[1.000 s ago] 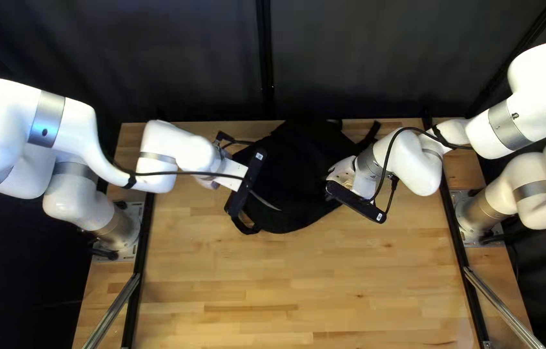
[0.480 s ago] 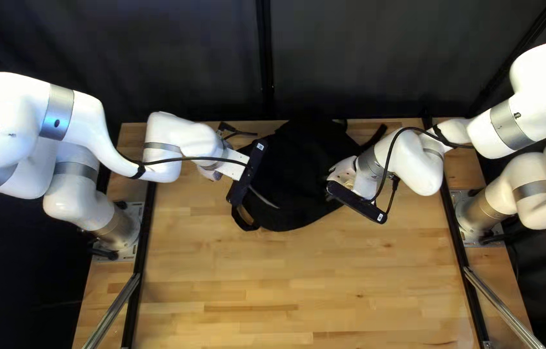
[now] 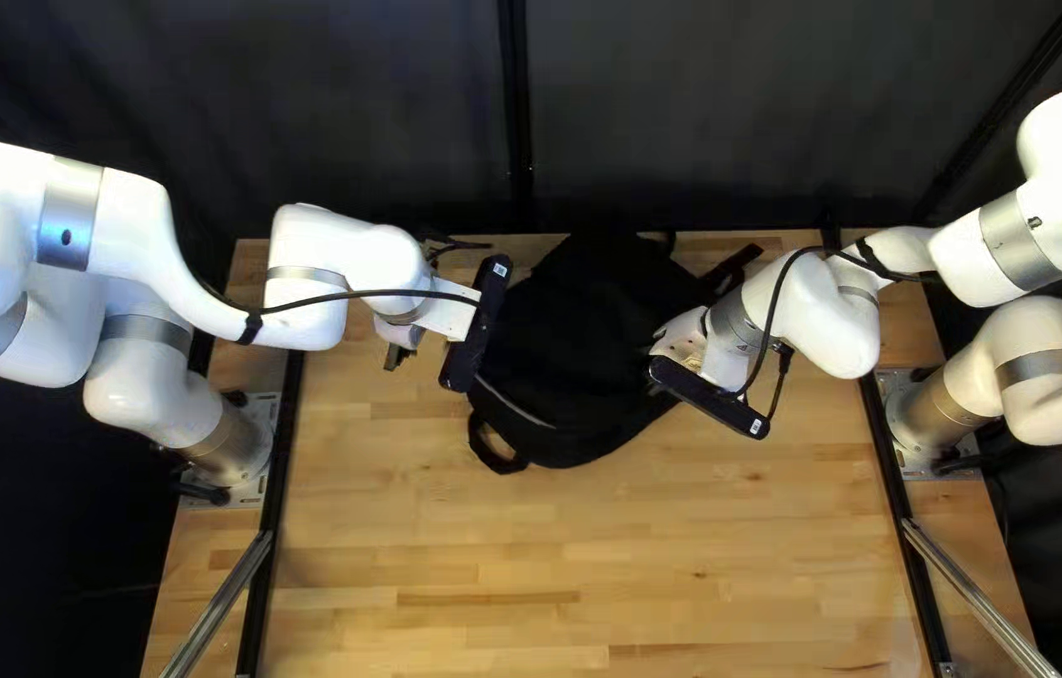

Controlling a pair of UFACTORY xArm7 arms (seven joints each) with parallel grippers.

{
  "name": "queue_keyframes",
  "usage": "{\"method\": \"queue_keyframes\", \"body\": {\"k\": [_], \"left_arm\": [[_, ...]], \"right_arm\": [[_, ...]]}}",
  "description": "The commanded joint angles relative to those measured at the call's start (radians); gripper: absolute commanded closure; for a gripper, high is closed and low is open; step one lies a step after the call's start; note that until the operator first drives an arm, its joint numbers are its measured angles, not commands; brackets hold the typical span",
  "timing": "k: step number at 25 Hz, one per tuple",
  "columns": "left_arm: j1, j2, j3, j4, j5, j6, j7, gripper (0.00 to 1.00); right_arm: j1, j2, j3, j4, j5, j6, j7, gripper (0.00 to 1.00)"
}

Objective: Remove a lunch box from a kids backpack

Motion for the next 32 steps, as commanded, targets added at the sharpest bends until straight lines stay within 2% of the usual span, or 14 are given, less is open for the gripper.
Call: {"method": "queue_keyframes", "body": {"k": [1,5,6,7,12,14,19,23,27,32], "left_arm": [[-0.021,-0.033,-0.046,0.016,-0.042,0.068,-0.071,0.00],[-0.029,-0.036,-0.071,0.041,-0.069,0.117,-0.120,0.00],[-0.032,-0.033,-0.078,0.055,-0.079,0.134,-0.131,0.00],[-0.033,-0.031,-0.081,0.064,-0.085,0.143,-0.137,0.00],[-0.052,-0.010,-0.114,0.182,-0.127,0.272,-0.158,0.00],[-0.061,-0.017,-0.135,0.217,-0.132,0.325,-0.172,0.00],[-0.089,-0.039,-0.228,0.313,-0.140,0.482,-0.242,0.00],[-0.119,-0.076,-0.298,0.371,-0.158,0.576,-0.283,0.00],[-0.137,-0.099,-0.341,0.380,-0.166,0.611,-0.312,0.00],[-0.139,-0.102,-0.344,0.380,-0.167,0.615,-0.312,0.00]], "right_arm": [[-0.023,-0.044,0.048,-0.041,-0.028,0.029,0.062,1.00],[-0.039,-0.084,0.088,-0.078,-0.040,0.046,0.117,1.00],[-0.048,-0.094,0.095,-0.076,-0.047,0.060,0.129,0.00],[-0.058,-0.099,0.100,-0.072,-0.055,0.071,0.137,0.00],[-0.180,-0.121,0.219,0.064,-0.209,0.234,0.312,0.00],[-0.234,-0.124,0.265,0.152,-0.287,0.333,0.402,0.00],[-0.311,-0.086,0.324,0.311,-0.417,0.490,0.547,0.00],[-0.364,-0.056,0.369,0.378,-0.512,0.567,0.691,0.00],[-0.364,-0.056,0.369,0.378,-0.512,0.567,0.691,0.00],[-0.364,-0.056,0.369,0.378,-0.512,0.567,0.691,0.00]]}}
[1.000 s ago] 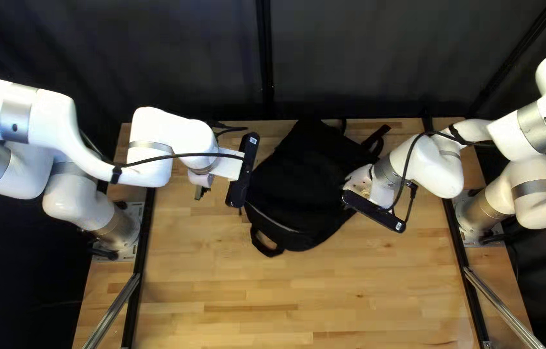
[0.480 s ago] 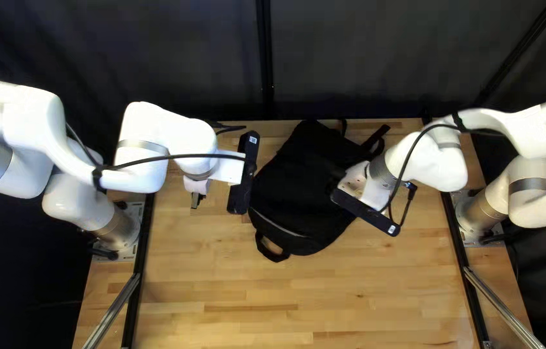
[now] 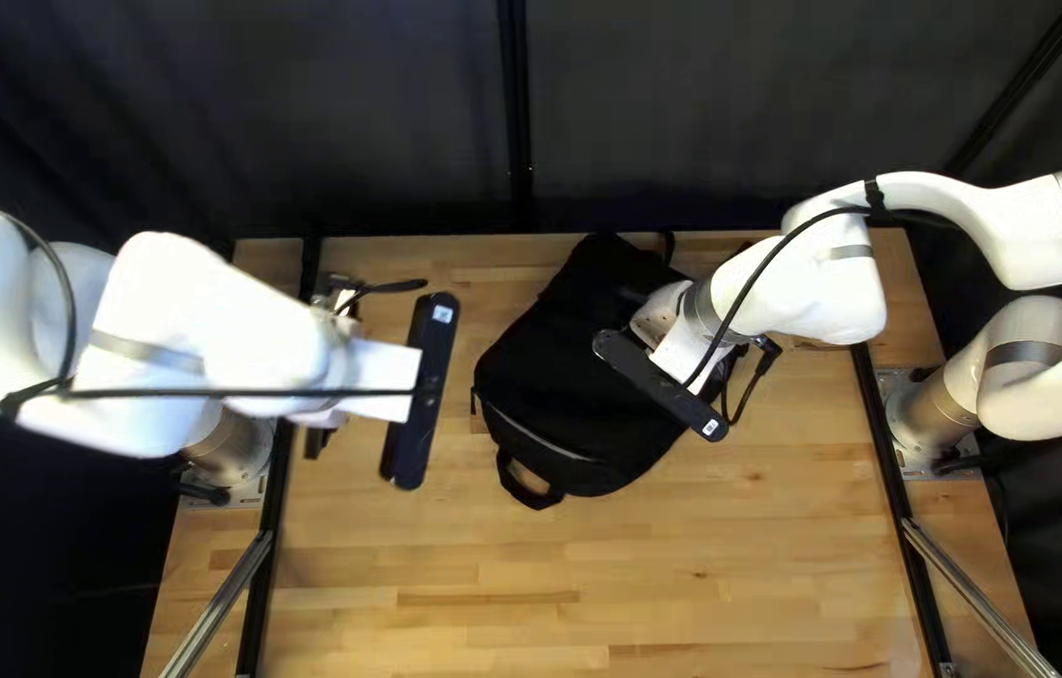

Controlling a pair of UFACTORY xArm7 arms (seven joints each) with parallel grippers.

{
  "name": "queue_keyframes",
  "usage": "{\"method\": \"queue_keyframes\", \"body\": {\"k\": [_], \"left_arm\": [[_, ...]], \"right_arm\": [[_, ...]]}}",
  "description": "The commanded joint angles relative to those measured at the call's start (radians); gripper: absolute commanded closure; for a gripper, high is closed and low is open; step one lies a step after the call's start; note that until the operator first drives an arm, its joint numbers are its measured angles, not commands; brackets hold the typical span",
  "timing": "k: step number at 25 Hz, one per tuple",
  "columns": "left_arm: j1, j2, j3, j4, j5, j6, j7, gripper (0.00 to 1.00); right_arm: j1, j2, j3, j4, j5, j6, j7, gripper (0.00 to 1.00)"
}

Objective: Remove a lunch box from a kids backpack

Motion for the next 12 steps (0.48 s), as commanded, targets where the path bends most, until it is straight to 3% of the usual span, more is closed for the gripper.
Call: {"method": "queue_keyframes", "body": {"k": [1,3,5,8,12], "left_arm": [[-0.001,-0.001,-0.001,0.000,0.000,0.001,-0.001,0.00],[-0.001,-0.001,-0.001,0.000,0.000,0.001,-0.001,0.00],[0.004,-0.004,0.006,-0.003,-0.018,-0.003,-0.016,0.00],[0.007,-0.007,0.000,-0.008,-0.016,-0.008,-0.035,0.00],[0.004,-0.020,-0.007,-0.028,-0.019,-0.010,-0.051,0.00]], "right_arm": [[0.000,0.000,0.000,0.000,0.000,0.000,0.000,0.00],[-0.011,0.040,0.008,0.030,-0.020,-0.003,0.025,0.00],[-0.028,0.148,0.019,0.126,-0.069,0.007,0.127,0.00],[0.009,0.288,0.022,0.252,-0.167,0.042,0.370,0.00],[0.074,0.359,0.025,0.306,-0.240,0.075,0.632,0.00]]}}
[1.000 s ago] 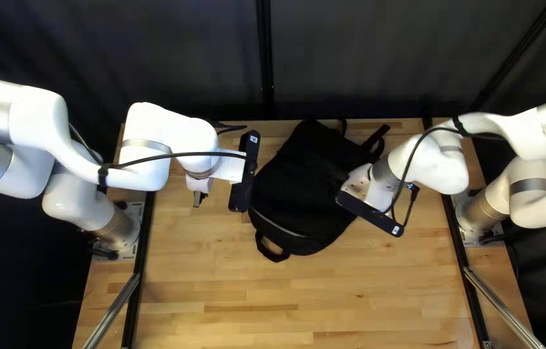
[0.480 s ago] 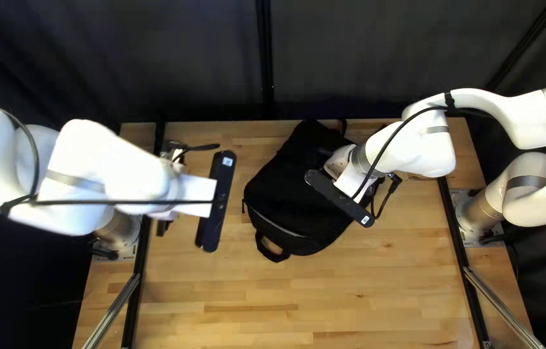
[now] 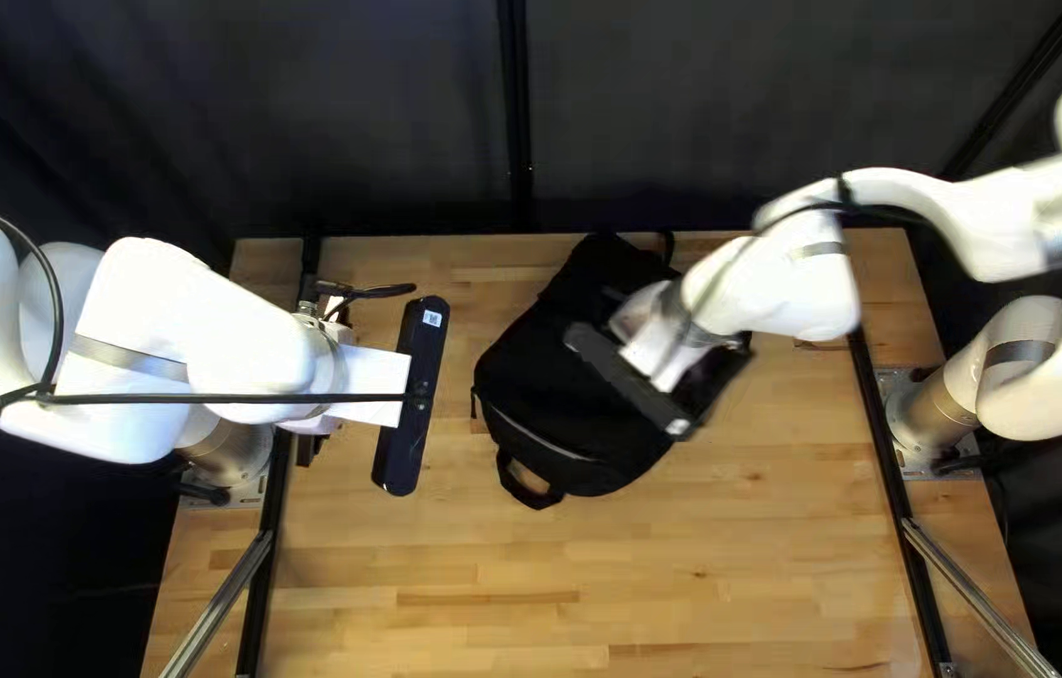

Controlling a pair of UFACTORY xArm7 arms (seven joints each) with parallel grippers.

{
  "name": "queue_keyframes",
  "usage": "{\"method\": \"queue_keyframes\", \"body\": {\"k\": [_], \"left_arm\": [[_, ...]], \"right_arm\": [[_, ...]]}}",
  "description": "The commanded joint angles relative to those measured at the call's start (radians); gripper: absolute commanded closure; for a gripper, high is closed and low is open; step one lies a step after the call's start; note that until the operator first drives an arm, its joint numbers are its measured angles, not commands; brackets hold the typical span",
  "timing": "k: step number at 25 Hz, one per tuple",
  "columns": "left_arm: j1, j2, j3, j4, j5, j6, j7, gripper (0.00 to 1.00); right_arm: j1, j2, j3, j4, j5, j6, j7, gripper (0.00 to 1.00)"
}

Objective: Remove a lunch box from a kids backpack

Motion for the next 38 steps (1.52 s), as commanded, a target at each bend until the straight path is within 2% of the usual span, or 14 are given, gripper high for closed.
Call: {"method": "queue_keyframes", "body": {"k": [1,5,10,21,23,24,25,26,27,38], "left_arm": [[-0.003,-0.022,-0.011,-0.015,-0.007,0.017,-0.018,0.00],[-0.002,-0.040,-0.015,0.005,-0.010,0.082,-0.020,0.00],[0.011,-0.055,-0.001,0.041,0.003,0.170,-0.009,0.00],[0.017,-0.047,-0.006,0.047,0.010,0.181,-0.020,0.00],[0.017,-0.047,-0.006,0.047,0.010,0.181,-0.020,0.00],[0.017,-0.047,-0.006,0.047,0.010,0.181,-0.020,0.00],[0.017,-0.047,-0.006,0.047,0.010,0.181,-0.020,0.00],[0.017,-0.047,-0.006,0.047,0.010,0.181,-0.020,0.00],[0.017,-0.047,-0.006,0.047,0.010,0.181,-0.020,0.00],[0.017,-0.047,-0.006,0.047,0.010,0.181,-0.020,0.00]], "right_arm": [[0.085,0.124,0.012,0.100,-0.123,0.049,0.346,0.00],[0.149,0.153,0.023,0.105,-0.180,0.066,0.555,0.00],[0.211,0.199,0.026,0.130,-0.234,0.077,0.730,0.00],[0.254,0.304,-0.003,0.232,-0.296,0.126,0.850,0.00],[0.255,0.329,-0.012,0.244,-0.307,0.116,0.862,0.12],[0.255,0.345,-0.017,0.253,-0.312,0.109,0.867,0.27],[0.255,0.356,-0.020,0.259,-0.315,0.103,0.869,0.47],[0.255,0.362,-0.022,0.264,-0.318,0.100,0.871,0.94],[0.254,0.362,-0.023,0.263,-0.319,0.098,0.872,1.00],[0.232,0.330,-0.020,0.255,-0.302,0.106,0.824,1.00]]}}
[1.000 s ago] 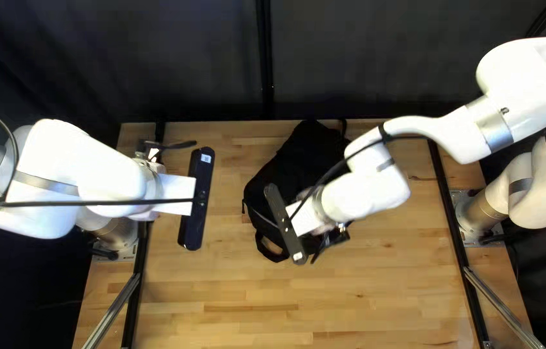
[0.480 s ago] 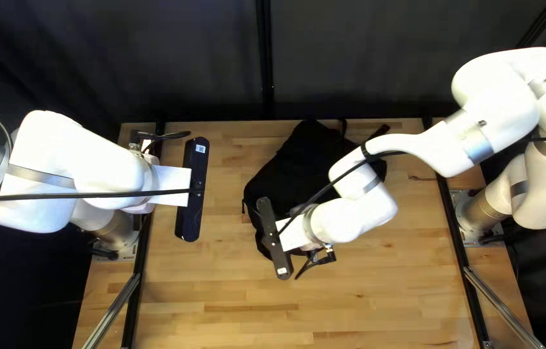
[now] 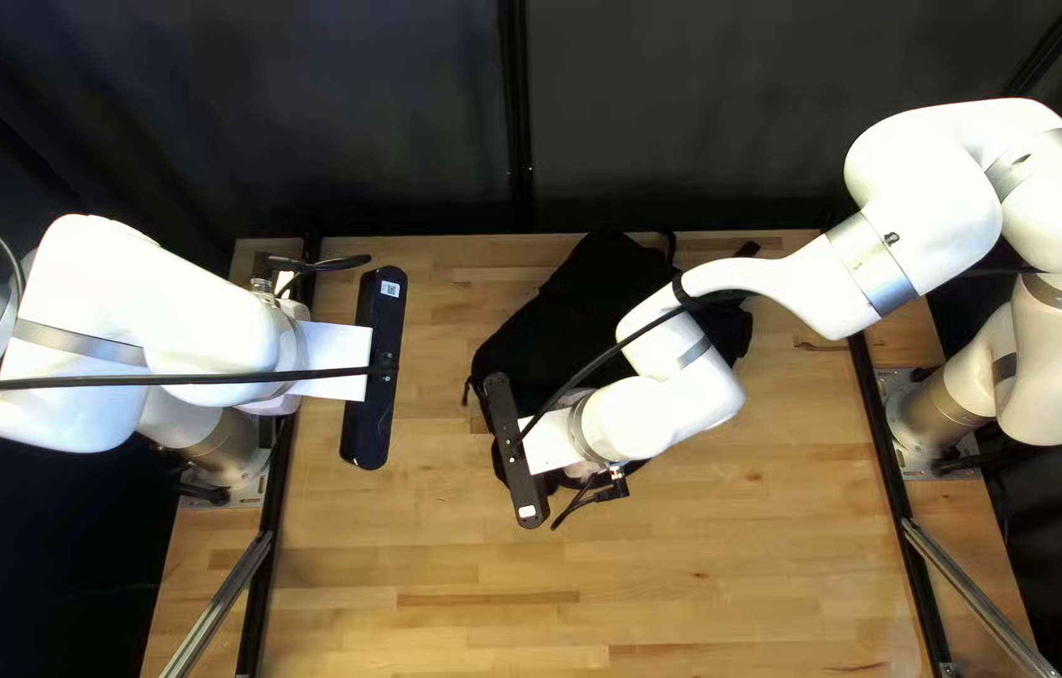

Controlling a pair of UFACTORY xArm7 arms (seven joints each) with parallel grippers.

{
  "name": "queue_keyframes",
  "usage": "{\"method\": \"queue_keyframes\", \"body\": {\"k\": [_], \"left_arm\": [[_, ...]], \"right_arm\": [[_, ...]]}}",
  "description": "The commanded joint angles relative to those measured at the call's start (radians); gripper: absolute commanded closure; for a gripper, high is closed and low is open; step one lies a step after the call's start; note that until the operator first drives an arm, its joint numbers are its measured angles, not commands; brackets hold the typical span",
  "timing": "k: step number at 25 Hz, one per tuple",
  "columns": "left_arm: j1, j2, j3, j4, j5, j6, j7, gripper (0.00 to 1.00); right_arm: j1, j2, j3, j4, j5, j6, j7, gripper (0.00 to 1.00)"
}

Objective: Remove a lunch box from a kids backpack

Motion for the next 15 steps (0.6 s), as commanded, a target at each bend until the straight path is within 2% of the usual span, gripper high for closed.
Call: {"method": "queue_keyframes", "body": {"k": [1,12,13,14,15], "left_arm": [[0.000,0.000,0.000,0.000,0.000,0.000,0.000,0.00],[0.000,0.000,0.000,0.000,0.000,0.000,0.000,0.00],[0.000,0.000,0.000,0.000,0.000,0.000,0.000,0.00],[0.000,0.000,0.000,0.000,0.000,0.000,0.000,0.00],[0.000,0.000,0.000,0.000,0.000,0.000,0.000,0.00]], "right_arm": [[-0.007,-0.014,0.007,0.012,0.016,0.022,-0.037,1.00],[-0.032,-0.034,0.016,0.020,0.041,0.041,-0.129,1.00],[-0.034,-0.036,0.016,0.019,0.044,0.042,-0.137,0.96],[-0.036,-0.037,0.017,0.021,0.046,0.045,-0.145,0.52],[-0.037,-0.038,0.017,0.023,0.047,0.046,-0.150,0.36]]}}
